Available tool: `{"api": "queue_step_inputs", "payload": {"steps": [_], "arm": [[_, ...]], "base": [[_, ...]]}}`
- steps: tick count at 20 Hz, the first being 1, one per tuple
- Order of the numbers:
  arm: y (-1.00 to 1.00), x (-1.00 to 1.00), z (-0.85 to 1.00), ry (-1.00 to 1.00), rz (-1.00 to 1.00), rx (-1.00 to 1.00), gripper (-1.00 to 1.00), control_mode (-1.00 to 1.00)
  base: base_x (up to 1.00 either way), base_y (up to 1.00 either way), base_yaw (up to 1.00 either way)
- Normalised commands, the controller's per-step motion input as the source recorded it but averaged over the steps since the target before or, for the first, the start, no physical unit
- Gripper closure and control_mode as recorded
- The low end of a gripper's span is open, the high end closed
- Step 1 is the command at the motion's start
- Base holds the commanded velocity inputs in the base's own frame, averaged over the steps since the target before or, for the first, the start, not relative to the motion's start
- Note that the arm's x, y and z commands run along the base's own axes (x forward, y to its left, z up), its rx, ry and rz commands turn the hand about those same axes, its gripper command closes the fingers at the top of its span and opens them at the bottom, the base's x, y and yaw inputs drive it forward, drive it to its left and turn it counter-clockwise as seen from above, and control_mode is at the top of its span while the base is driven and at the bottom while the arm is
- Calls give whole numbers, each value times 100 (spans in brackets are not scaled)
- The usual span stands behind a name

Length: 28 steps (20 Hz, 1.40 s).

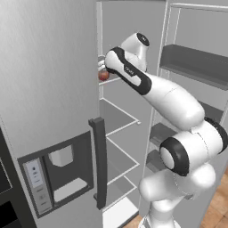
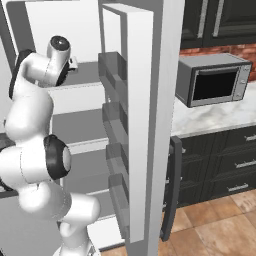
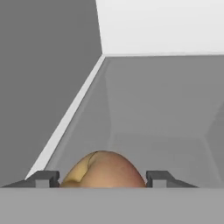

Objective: Open the fridge, remove the peach, onion, and fish, and place them on any counter.

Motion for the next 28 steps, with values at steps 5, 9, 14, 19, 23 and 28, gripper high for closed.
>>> {"api": "queue_step_inputs", "payload": {"steps": [5,9,14,19,23,28], "arm": [[-36,-100,20,-26,-15,0,100,-100],[-20,-100,2,0,-24,-17,100,-100],[-8,-51,-8,11,-19,-16,100,-100],[0,-6,-2,1,-2,-2,100,100],[0,0,0,0,0,0,100,100],[0,0,0,0,0,0,100,100]], "base": [[0,0,0],[0,0,0],[0,0,0],[-71,-14,-6],[-100,-70,-6],[-100,-97,-1]]}}
